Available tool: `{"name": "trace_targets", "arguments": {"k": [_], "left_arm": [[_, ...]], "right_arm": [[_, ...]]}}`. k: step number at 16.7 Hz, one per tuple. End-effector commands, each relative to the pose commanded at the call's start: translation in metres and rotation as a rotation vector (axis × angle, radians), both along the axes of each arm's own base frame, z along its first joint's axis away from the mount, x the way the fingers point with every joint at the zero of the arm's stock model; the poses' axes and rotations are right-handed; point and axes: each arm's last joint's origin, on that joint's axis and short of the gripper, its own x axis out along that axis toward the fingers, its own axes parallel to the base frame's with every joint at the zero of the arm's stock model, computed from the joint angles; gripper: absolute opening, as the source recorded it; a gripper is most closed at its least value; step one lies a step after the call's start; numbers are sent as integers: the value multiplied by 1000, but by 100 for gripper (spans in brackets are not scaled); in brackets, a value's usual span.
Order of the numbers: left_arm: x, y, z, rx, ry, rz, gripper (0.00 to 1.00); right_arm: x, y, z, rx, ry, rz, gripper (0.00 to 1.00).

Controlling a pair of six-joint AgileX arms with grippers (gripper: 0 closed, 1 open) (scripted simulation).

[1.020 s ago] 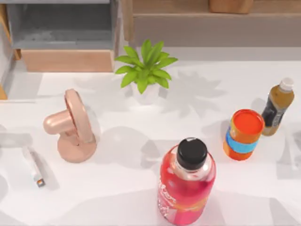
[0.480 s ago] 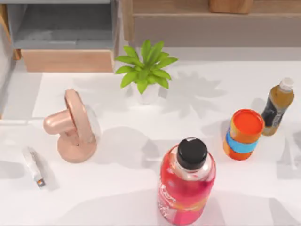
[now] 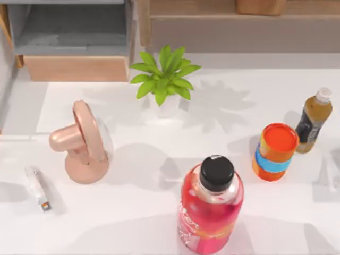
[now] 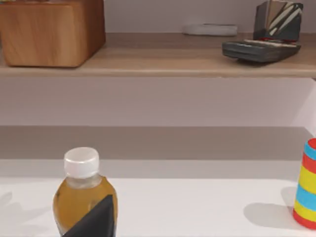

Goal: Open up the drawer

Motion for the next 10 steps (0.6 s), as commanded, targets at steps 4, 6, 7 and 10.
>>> {"name": "trace_targets", "arguments": {"k": [4, 6, 7, 10], "left_arm": [[0, 0, 0, 0, 0, 0, 68], [0, 0, 0, 0, 0, 0, 83], [0, 0, 0, 0, 0, 0, 90], [0, 0, 0, 0, 0, 0, 100]], "right_arm": [[0, 0, 0, 0, 0, 0, 100], [0, 0, 0, 0, 0, 0, 100], [0, 0, 0, 0, 0, 0, 100], [0, 0, 0, 0, 0, 0, 100]]}}
